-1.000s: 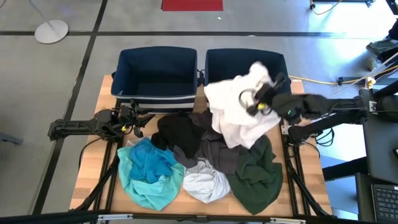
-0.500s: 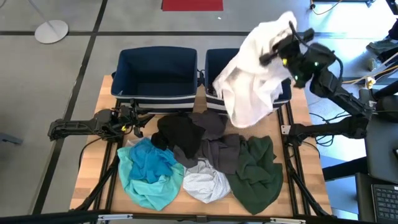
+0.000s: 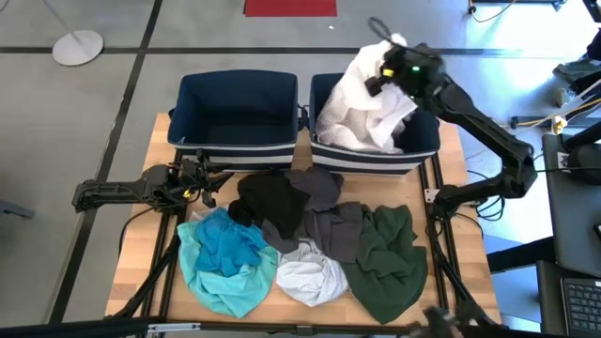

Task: Sort clothes
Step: Put the white shirt into the right blue laundry bin, then put the black underwear into the left blue laundry bin

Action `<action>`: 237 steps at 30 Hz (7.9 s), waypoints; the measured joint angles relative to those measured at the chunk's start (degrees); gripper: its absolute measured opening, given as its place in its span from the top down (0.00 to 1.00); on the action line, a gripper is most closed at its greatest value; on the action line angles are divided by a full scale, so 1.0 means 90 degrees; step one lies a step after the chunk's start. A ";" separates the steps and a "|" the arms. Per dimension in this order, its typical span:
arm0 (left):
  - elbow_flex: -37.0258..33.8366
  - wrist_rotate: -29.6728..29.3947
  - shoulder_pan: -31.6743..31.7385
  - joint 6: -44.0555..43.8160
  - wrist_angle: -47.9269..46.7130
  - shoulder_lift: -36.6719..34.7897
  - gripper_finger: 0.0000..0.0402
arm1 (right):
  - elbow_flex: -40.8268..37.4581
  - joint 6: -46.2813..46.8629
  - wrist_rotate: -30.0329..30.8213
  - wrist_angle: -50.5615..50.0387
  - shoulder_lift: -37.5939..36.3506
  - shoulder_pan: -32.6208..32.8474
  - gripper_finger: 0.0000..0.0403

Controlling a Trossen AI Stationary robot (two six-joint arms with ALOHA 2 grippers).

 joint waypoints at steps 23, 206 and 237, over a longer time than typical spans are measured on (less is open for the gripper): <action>0.0000 0.0000 0.0000 -0.0213 -0.0139 0.0000 0.69 | 0.0612 0.1242 -0.0725 -0.3592 0.0435 0.0027 0.33; -0.0005 0.0663 -0.0430 -0.0879 -0.0850 0.0291 0.69 | 0.5571 0.0661 -0.2539 -0.0458 0.5358 0.2023 0.91; -0.0005 0.0668 -0.0430 -0.1054 -0.0996 0.0294 0.69 | 0.5506 0.0899 -0.1232 -0.5354 0.3980 0.4076 0.28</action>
